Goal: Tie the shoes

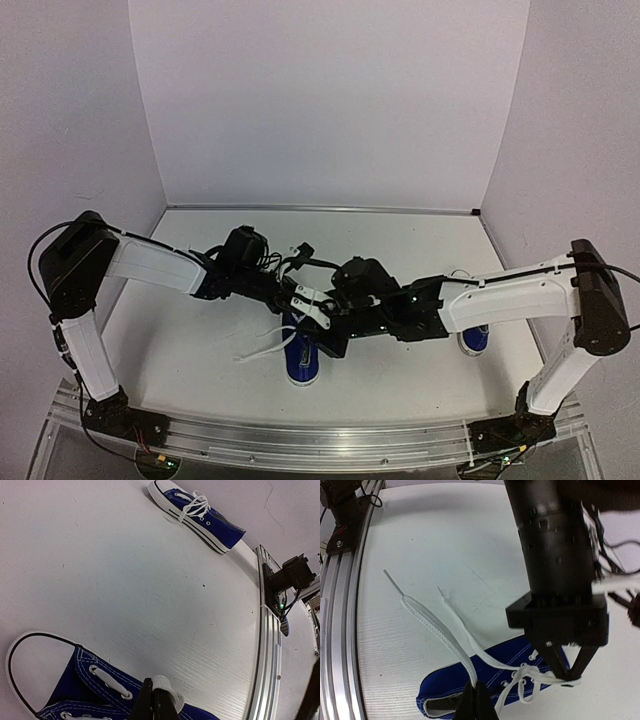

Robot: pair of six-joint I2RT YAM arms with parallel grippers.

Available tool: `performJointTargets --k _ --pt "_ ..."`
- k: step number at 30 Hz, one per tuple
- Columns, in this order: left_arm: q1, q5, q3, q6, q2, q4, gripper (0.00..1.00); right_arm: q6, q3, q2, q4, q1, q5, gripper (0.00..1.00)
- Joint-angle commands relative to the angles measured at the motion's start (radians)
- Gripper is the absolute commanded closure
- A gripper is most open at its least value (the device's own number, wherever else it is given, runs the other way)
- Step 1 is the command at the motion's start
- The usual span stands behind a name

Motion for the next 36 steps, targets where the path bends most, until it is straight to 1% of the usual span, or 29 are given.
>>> performJointTargets --k 1,11,18,24,29,36 --pt "-0.012 -0.044 -0.052 -0.006 -0.097 0.061 1.00 0.134 -0.093 -0.087 0.127 -0.032 -0.086 1.00" --pt "-0.019 -0.138 -0.185 -0.026 -0.215 0.115 1.00 0.267 -0.276 -0.186 0.229 -0.081 -0.129 1.00" --pt "-0.020 -0.181 -0.301 -0.066 -0.238 0.254 1.00 0.339 -0.378 -0.169 0.280 -0.136 -0.177 1.00" --pt "-0.022 -0.212 -0.381 -0.091 -0.261 0.346 1.00 0.368 -0.425 -0.158 0.299 -0.174 -0.190 1.00" --pt "-0.022 -0.263 -0.423 -0.104 -0.279 0.359 1.00 0.384 -0.439 -0.165 0.306 -0.218 -0.192 1.00" --pt "-0.022 -0.327 -0.443 -0.153 -0.254 0.368 1.00 0.396 -0.461 -0.175 0.305 -0.274 -0.217 1.00"
